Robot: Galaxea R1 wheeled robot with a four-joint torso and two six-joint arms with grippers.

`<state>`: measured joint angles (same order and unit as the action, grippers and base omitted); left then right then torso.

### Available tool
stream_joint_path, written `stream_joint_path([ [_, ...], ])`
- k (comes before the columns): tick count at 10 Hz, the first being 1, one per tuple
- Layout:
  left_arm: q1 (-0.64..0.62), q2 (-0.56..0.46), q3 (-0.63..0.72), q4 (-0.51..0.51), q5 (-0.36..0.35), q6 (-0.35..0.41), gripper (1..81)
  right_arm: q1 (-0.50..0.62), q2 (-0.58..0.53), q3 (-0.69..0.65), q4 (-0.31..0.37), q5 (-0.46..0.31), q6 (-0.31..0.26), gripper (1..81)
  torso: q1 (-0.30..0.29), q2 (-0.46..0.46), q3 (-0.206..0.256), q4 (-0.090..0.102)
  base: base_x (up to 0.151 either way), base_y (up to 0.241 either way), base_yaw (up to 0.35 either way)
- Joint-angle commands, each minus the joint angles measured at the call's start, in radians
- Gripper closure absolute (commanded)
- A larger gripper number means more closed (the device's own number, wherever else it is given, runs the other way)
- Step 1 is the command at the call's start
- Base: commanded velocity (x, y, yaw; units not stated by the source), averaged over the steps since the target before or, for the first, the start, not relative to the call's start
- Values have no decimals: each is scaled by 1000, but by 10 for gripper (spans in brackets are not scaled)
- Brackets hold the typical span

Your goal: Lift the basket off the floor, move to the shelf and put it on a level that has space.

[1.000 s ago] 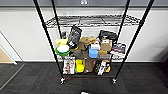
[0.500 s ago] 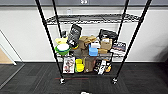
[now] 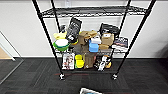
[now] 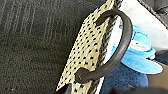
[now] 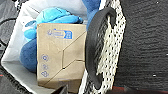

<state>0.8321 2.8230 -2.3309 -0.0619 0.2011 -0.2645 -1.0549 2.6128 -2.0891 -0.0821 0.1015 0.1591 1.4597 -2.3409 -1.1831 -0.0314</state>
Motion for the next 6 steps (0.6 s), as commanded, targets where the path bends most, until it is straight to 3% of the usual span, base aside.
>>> stream_joint_path([
  [1,-116,0,-4,24,-68,7,10,97,-21,28,-7,-37,23,10,0,0,0,0,0,0,0],
  [6,-147,72,-94,68,-97,7,10,137,19,5,15,-51,23,10,0,0,0,0,0,0,0],
])
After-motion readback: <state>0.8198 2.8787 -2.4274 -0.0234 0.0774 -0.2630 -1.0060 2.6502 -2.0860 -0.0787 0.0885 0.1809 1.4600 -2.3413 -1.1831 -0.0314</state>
